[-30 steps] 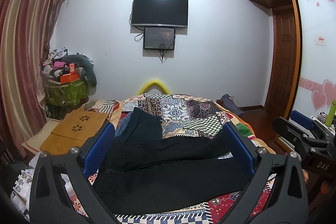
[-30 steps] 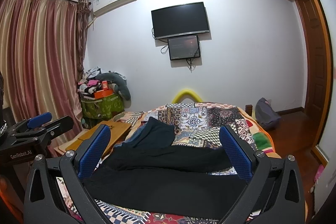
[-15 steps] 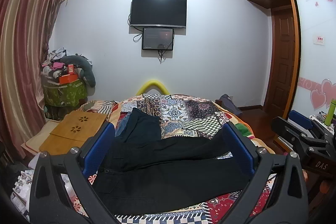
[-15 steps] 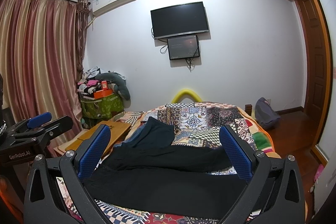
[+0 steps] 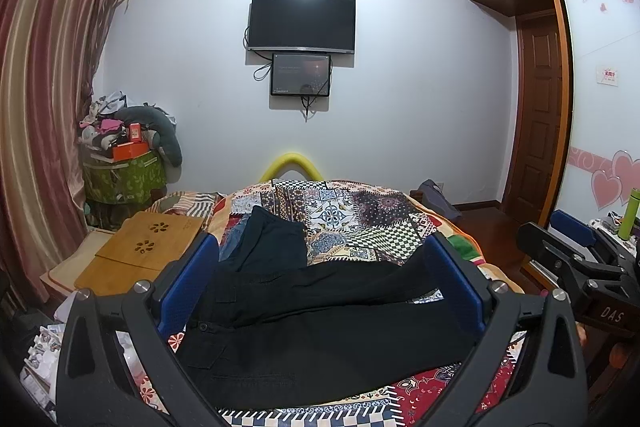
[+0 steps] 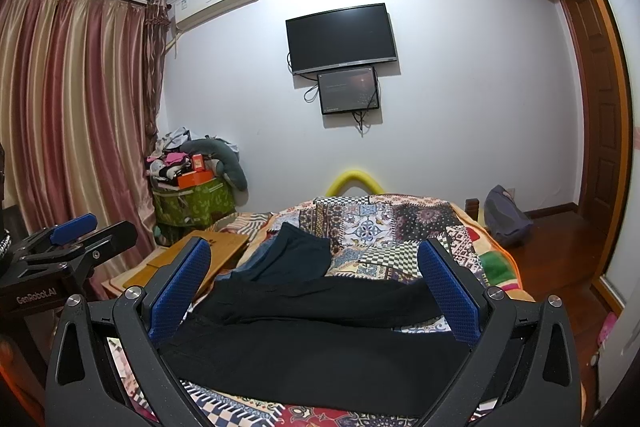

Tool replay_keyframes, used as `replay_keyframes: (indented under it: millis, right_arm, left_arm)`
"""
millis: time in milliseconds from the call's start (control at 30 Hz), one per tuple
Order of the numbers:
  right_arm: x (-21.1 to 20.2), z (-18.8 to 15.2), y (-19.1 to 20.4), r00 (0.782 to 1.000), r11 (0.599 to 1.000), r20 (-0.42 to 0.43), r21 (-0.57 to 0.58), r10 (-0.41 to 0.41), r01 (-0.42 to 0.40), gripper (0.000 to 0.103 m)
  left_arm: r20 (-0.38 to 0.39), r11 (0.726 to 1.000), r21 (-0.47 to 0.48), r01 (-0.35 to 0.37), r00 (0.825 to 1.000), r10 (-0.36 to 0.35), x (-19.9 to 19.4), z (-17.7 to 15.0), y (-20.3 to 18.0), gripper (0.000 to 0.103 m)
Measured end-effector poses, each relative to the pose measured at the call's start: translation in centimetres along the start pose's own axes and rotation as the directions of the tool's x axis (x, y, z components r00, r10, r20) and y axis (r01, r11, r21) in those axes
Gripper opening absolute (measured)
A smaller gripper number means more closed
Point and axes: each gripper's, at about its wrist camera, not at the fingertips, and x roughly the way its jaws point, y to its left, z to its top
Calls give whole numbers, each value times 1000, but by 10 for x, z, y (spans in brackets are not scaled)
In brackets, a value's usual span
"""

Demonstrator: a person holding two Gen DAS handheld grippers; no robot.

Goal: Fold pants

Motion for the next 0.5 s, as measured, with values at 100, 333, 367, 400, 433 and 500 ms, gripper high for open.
replay_keyframes:
  millis: [100, 333, 367, 400, 433, 500]
  right_arm:
    - [0, 0, -1, 1000, 1000, -2, 0, -1, 1, 103]
    - [0, 0, 0, 1000, 1000, -1, 1, -2, 2, 103]
    - [0, 0, 0, 1000, 1000, -1, 1, -2, 2, 103]
    - [0, 0, -1, 1000, 1000, -2, 2, -1, 1, 103]
    - [0, -1, 0, 1000, 1000, -2, 1, -1, 1, 103]
    - [1, -1, -3, 1000, 1000, -6, 2, -1, 1, 103]
  left_arm:
    - [1, 1000, 0, 0, 1000, 0, 0, 0, 0, 103]
    - [-1, 1000, -6, -2, 1000, 2, 0, -2, 3, 103]
    - [-1, 1000, -7, -2, 1000, 2, 0, -2, 3, 103]
    - [-1, 1000, -7, -3, 1000, 3, 0, -1, 3, 103]
    - [-2, 1000, -7, -4, 1000, 4, 0, -1, 3, 103]
    - [-2, 1000, -6, -5, 1000, 5, 1, -2, 3, 103]
